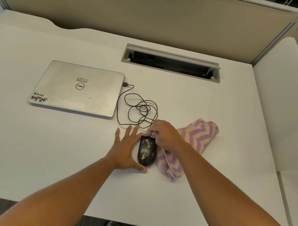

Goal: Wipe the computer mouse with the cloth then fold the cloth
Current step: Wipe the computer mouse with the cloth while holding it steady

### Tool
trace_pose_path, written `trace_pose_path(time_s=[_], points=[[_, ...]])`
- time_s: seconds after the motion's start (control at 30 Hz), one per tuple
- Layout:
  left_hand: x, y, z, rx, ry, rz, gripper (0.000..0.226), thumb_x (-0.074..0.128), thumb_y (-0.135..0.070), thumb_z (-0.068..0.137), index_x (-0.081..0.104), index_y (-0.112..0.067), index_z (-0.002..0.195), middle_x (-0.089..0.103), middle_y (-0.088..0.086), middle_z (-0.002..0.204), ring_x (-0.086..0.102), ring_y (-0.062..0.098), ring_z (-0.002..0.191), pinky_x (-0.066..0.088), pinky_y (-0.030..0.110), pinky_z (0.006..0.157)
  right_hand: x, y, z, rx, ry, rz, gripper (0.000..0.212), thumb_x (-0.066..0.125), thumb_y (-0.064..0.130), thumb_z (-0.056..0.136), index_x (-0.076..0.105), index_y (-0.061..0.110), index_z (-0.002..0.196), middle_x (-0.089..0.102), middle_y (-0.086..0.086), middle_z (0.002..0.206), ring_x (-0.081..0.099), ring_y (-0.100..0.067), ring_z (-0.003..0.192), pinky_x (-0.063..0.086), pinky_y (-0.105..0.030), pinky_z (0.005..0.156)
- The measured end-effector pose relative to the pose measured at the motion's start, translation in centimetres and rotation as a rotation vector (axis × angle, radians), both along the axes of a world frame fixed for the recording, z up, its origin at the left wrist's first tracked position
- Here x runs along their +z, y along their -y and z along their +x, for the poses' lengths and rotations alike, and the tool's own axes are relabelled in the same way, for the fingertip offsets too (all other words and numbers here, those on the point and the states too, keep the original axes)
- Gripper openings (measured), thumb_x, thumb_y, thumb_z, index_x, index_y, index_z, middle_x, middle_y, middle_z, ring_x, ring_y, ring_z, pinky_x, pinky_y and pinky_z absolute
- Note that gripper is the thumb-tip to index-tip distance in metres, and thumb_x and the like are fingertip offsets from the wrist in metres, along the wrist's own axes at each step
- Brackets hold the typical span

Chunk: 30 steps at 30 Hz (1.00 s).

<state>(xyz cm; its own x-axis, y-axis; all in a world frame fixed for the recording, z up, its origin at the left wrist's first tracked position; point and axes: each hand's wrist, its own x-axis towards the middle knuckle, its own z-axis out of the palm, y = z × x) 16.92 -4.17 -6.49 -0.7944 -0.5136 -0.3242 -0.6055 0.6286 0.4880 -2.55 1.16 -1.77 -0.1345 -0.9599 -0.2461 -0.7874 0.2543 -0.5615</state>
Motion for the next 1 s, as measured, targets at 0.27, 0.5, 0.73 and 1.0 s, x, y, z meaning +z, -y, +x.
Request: trace_pose_path(time_s=[0.27,0.5,0.73,1.0], points=[[-0.3,-0.1,0.0,0.026,-0.033,0.020,0.144,0.071,-0.089,0.043,-0.004,-0.042,0.156,-0.014,-0.010,0.166,-0.033,0.005,0.145,-0.031,0.044,0.112,0.2,0.9,1.6,0.102,-0.040,0.143,0.026,0.055,0.002,0.089,0.075,0.011,0.104,0.055,-0.008,0.100,0.056,-0.026,0.098,0.049,-0.035,0.080],[-0.4,-0.2,-0.2,0.041,-0.032,0.009,0.146,0.070,-0.090,0.041,0.000,-0.036,0.158,-0.013,-0.009,0.166,-0.031,0.005,0.145,-0.030,0.044,0.113,0.8,1.5,-0.2,-0.007,0.009,0.130,0.023,0.054,0.005,0.092,0.076,0.010,0.097,0.060,-0.002,0.100,0.060,-0.016,0.093,0.051,-0.034,0.086],[-0.5,-0.3,-0.1,0.046,-0.044,0.011,0.145,0.074,-0.086,0.043,0.000,-0.038,0.157,-0.011,-0.009,0.166,-0.033,0.002,0.144,-0.031,0.042,0.112,-0.2,1.5,2.0,0.077,-0.071,0.187,0.022,0.061,0.001,0.085,0.057,0.021,0.076,0.056,-0.004,0.103,0.059,-0.025,0.098,0.047,-0.034,0.068],[-0.5,-0.4,-0.2,0.046,-0.032,0.024,0.144,0.069,-0.092,0.042,0.002,-0.039,0.157,-0.014,-0.009,0.165,-0.034,0.004,0.144,-0.032,0.046,0.112,0.3,0.8,2.2,0.080,-0.120,0.094,0.038,0.059,0.002,0.088,0.042,0.027,0.064,0.060,-0.011,0.109,0.060,-0.029,0.105,0.053,-0.046,0.081]])
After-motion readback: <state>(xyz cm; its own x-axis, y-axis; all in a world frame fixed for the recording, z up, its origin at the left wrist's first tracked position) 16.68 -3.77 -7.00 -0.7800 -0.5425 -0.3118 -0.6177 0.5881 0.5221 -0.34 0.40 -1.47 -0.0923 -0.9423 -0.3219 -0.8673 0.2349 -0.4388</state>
